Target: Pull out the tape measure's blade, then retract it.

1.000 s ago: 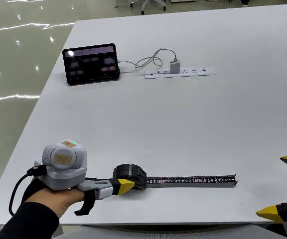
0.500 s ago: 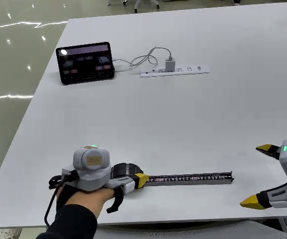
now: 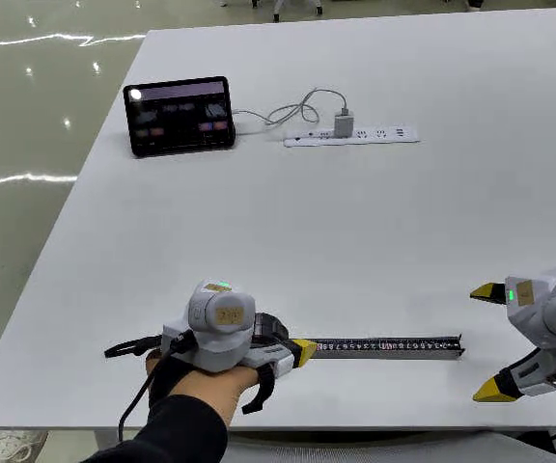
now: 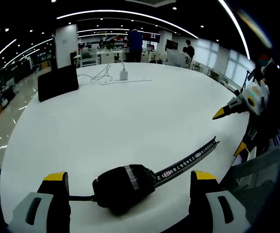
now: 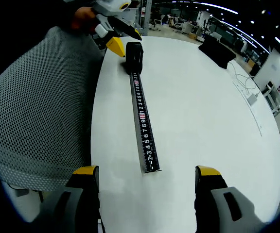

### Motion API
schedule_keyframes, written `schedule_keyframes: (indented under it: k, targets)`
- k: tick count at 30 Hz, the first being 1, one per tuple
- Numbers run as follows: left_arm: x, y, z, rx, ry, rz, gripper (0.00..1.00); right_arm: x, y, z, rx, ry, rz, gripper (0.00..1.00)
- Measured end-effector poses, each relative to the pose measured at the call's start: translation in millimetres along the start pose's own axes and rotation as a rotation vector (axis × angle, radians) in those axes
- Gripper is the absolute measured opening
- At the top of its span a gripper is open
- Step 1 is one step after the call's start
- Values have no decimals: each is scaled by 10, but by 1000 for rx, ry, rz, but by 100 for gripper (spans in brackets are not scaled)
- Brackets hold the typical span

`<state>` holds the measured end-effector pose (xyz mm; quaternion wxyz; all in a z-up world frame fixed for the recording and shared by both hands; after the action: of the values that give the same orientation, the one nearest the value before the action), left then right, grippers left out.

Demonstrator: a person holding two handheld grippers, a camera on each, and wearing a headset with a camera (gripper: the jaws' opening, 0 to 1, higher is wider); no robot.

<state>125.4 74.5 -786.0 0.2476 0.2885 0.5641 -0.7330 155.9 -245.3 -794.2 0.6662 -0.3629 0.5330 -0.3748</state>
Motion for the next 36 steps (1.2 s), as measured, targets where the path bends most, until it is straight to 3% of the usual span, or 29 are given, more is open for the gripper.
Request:
schedule_keyframes:
  k: [4, 10, 17, 36]
  targets:
    - [2, 1, -15, 1, -16, -2, 100, -10, 79, 85, -40, -37, -10, 64]
    - [-9, 3, -49, -11, -26, 9, 100, 41, 179, 143, -111, -33, -30, 41]
    - [-17, -1, -50, -12, -34, 16, 100, 148, 213, 161, -130, -15, -38, 24]
    - [17, 17, -84, -20, -62, -9, 97, 191, 338, 140, -154, -23, -68, 12]
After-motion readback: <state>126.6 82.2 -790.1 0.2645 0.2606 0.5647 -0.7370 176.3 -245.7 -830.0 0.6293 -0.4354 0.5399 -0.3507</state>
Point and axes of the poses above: the centre of the closed fingertips' face, and the gripper's own axes: y roughly forward along the fingers, z roughly to its right, x roughly out of its underside, the point moved 8 cm from there along -y, roughly backward along the fingers, and after that the axes turned 10 degrees about -y, right-handed, at the moved point
